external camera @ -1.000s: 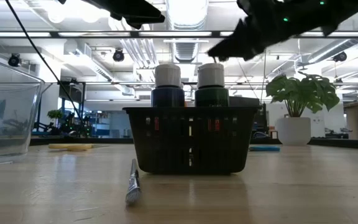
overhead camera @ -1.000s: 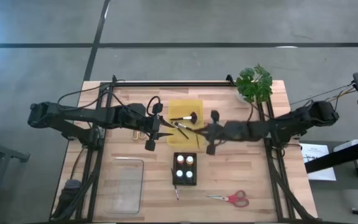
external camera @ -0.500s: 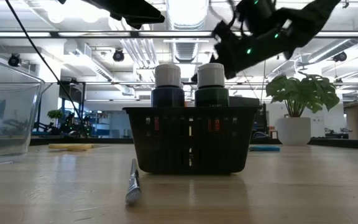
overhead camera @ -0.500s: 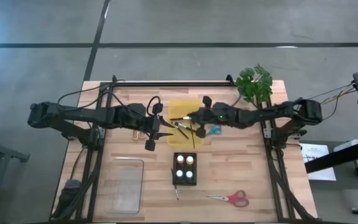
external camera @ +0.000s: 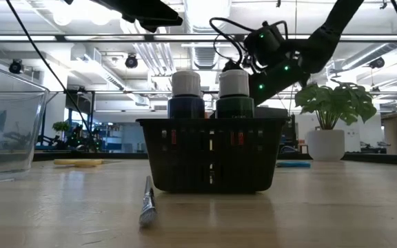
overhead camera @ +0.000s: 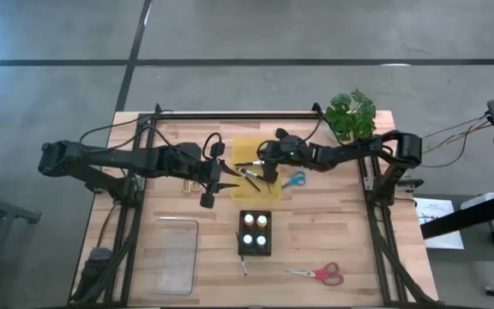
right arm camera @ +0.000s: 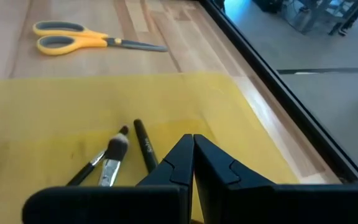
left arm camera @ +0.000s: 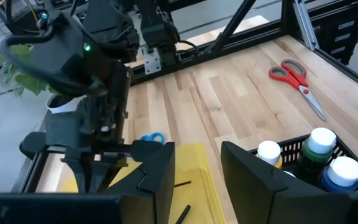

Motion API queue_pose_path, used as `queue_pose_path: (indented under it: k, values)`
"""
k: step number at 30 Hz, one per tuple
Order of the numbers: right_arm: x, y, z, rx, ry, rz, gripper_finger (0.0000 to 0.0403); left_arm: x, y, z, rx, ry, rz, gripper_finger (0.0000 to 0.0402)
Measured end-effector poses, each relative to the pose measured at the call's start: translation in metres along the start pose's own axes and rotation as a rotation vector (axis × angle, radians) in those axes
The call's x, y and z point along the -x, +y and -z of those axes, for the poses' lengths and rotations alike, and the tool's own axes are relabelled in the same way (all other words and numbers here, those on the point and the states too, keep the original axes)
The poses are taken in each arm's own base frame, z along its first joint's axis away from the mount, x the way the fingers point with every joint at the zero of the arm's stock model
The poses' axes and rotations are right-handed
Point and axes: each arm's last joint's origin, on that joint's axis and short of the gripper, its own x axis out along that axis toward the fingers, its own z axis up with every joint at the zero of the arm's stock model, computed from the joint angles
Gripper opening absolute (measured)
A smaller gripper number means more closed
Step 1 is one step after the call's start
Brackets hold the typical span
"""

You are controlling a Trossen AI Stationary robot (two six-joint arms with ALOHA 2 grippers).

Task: Pick & Place Paint Supplies
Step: Put the gold paintbrush into the yellow bin, then put the silver eyeshadow brush into the yellow bin

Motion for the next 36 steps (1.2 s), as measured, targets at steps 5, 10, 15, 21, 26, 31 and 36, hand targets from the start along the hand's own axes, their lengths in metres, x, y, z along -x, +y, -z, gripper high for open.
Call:
queue_pose_path:
  k: [5,10,15,21,26,31,36]
  values:
    - [-0.001,-0.0062,-0.0004,-0.031,-0.015,0.021,0.0008,0.0001,0.0,0.0,-0.001,0.0,0.0,0.0138]
    - [0.0005,-0.0049,-0.0027,-0.031,-0.029,-0.013,0.0008,0.0001,-0.0001,-0.0001,-0.003,0.0,0.0,0.0138]
    - [0.0012,-0.004,-0.0039,-0.031,-0.039,-0.056,0.0008,0.0001,-0.0001,-0.0001,-0.004,0.0,0.0,0.0138]
    - [0.0019,-0.0034,-0.0056,-0.048,-0.055,-0.086,0.0009,0.0,-0.0001,0.0004,-0.006,0.004,0.001,0.0138]
    - [0.002,-0.0029,-0.0057,-0.065,-0.056,-0.106,0.0032,0.0001,-0.0004,0.0008,-0.006,0.008,0.003,0.0138]
    - [0.0019,-0.0035,-0.0056,-0.078,-0.054,-0.089,0.0104,0.0,-0.0004,0.0008,-0.006,0.008,0.003,0.0138]
    - [0.0019,-0.0048,-0.0057,-0.077,-0.052,-0.046,0.0162,0.0,-0.0005,0.0013,-0.006,0.013,0.005,0.0138]
